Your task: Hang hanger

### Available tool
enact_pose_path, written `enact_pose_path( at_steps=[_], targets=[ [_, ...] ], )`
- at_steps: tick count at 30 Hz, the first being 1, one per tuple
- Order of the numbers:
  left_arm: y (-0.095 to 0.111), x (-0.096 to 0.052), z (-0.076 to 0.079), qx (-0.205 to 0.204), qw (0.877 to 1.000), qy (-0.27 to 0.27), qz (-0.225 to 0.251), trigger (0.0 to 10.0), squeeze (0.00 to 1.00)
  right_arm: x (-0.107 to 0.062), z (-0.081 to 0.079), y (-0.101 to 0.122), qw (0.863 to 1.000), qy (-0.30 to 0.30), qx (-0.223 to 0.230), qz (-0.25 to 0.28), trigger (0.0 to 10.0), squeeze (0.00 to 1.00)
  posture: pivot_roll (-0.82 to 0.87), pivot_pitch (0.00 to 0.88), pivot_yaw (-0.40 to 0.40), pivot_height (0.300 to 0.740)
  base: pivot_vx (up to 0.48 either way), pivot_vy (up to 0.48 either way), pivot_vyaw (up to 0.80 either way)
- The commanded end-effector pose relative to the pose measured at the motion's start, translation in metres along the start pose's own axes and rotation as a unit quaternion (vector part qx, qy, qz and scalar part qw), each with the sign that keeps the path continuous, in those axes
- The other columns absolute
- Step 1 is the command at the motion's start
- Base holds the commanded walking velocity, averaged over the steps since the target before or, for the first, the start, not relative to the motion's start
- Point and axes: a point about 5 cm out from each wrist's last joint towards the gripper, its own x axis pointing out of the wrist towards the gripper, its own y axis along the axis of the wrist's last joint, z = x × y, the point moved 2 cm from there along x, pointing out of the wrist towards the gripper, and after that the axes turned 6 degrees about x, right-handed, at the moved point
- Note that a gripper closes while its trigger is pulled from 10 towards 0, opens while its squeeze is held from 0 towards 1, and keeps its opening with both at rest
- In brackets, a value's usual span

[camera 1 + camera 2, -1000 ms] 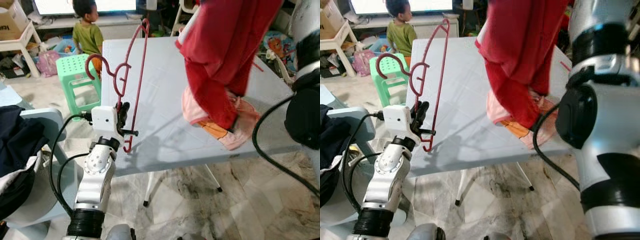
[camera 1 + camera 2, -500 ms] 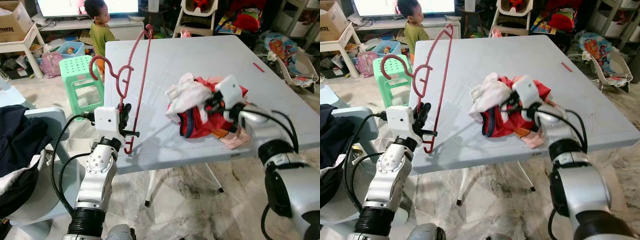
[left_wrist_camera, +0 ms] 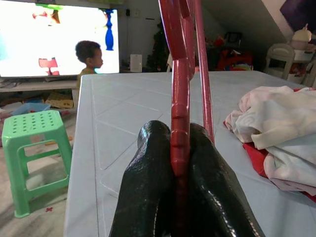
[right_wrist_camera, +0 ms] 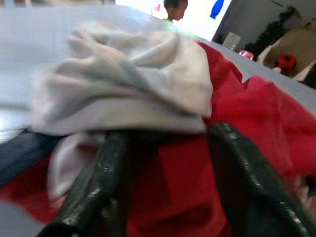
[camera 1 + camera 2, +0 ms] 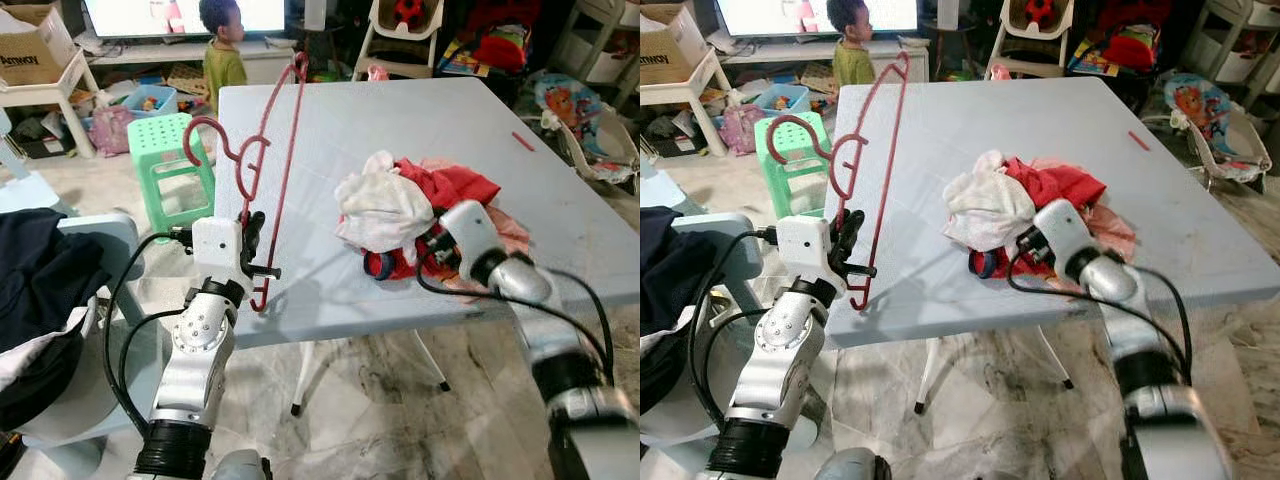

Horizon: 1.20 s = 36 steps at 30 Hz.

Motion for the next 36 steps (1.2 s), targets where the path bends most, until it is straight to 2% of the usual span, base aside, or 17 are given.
enact_pose_path(
  at_steps=[1, 2, 3, 4, 5, 9, 14, 17, 18, 19, 20, 26, 29, 31, 36],
  targets=[
    [-0.028, -0.011, -0.001, 0.008, 0.998, 0.001, -0.065, 10.0, 0.00, -0.002, 0.002, 0.021, 0.999, 0.007, 0.009, 0.047, 10.0, 1.00, 0.03, 0.000, -0.016, 0.740, 0.000, 0.000, 0.00],
    [-0.029, -0.012, -0.002, 0.008, 0.998, 0.002, -0.068, 10.0, 0.00, -0.013, -0.013, 0.022, 0.997, 0.051, 0.023, 0.054, 10.0, 1.00, 0.02, 0.000, -0.008, 0.740, 0.000, 0.000, 0.00],
    [-0.030, -0.013, -0.002, 0.009, 0.998, 0.002, -0.069, 10.0, 0.00, -0.017, -0.020, 0.021, 0.996, 0.073, 0.023, 0.052, 10.0, 1.00, 0.02, 0.000, -0.006, 0.740, 0.000, 0.000, 0.00],
    [-0.030, -0.013, -0.002, 0.009, 0.998, 0.002, -0.069, 10.0, 0.00, -0.017, -0.020, 0.021, 0.996, 0.073, 0.023, 0.052, 10.0, 1.00, 0.02, 0.000, -0.006, 0.740, 0.000, 0.000, 0.00],
    [-0.030, -0.013, -0.001, 0.013, 0.997, 0.000, -0.071, 10.0, 0.00, -0.025, -0.029, 0.018, 0.993, 0.106, 0.026, 0.036, 10.0, 1.00, 0.02, 0.000, -0.001, 0.740, 0.000, 0.000, 0.00],
    [-0.029, -0.011, 0.001, 0.020, 0.997, -0.002, -0.072, 10.0, 0.00, -0.038, -0.028, 0.020, 0.989, 0.134, 0.052, 0.020, 10.0, 1.00, 0.01, 0.000, 0.001, 0.740, 0.000, 0.000, 0.00],
    [-0.031, -0.014, 0.002, 0.024, 0.997, -0.008, -0.076, 10.0, 0.00, -0.035, -0.010, 0.020, 0.996, 0.066, 0.053, 0.028, 10.0, 1.00, 0.02, 0.000, 0.001, 0.740, 0.000, 0.000, 0.00],
    [-0.032, -0.016, 0.001, 0.032, 0.996, -0.004, -0.079, 10.0, 0.00, -0.033, -0.009, 0.019, 0.997, 0.028, 0.063, 0.039, 10.0, 1.00, 0.02, 0.000, 0.002, 0.740, 0.000, 0.000, 0.00],
    [-0.032, -0.016, 0.001, 0.030, 0.996, -0.004, -0.079, 10.0, 0.00, -0.030, -0.010, 0.018, 0.996, -0.003, 0.074, 0.044, 10.0, 0.82, 0.02, 0.000, 0.002, 0.740, 0.000, 0.000, 0.00],
    [-0.032, -0.016, 0.001, 0.029, 0.996, -0.004, -0.079, 10.0, 0.00, -0.029, -0.011, 0.018, 0.996, -0.014, 0.080, 0.047, 10.0, 0.24, 0.03, 0.000, 0.003, 0.740, 0.000, 0.000, 0.00],
    [-0.031, -0.015, 0.001, 0.029, 0.997, -0.004, -0.078, 10.0, 0.00, -0.027, -0.012, 0.016, 0.995, -0.029, 0.083, 0.048, 10.0, 0.00, 0.03, 0.000, 0.004, 0.740, 0.000, 0.000, 0.00],
    [-0.027, -0.011, -0.001, 0.032, 0.997, -0.005, -0.072, 10.0, 0.00, -0.025, -0.012, 0.007, 0.987, -0.099, 0.120, 0.039, 10.0, 0.00, 0.03, 0.000, 0.008, 0.740, -0.134, 0.000, 0.00],
    [-0.025, -0.010, -0.001, 0.032, 0.997, -0.005, -0.069, 10.0, 0.00, -0.024, -0.012, 0.005, 0.987, -0.105, 0.118, 0.036, 10.0, 0.00, 0.03, 0.000, 0.009, 0.740, -0.269, 0.000, 0.00],
    [-0.012, -0.005, 0.004, 0.027, 0.998, -0.010, -0.050, 10.0, 0.00, -0.022, -0.014, 0.006, 0.986, -0.109, 0.119, 0.037, 10.0, 0.00, 0.03, 0.000, 0.009, 0.740, -0.268, 0.000, 0.00],
    [-0.006, 0.000, 0.007, 0.023, 0.999, -0.012, -0.039, 10.0, 0.00, -0.019, -0.012, 0.010, 0.985, -0.116, 0.120, 0.044, 10.0, 0.00, 0.03, 0.000, 0.009, 0.740, -0.269, 0.000, 0.00]
  ],
)
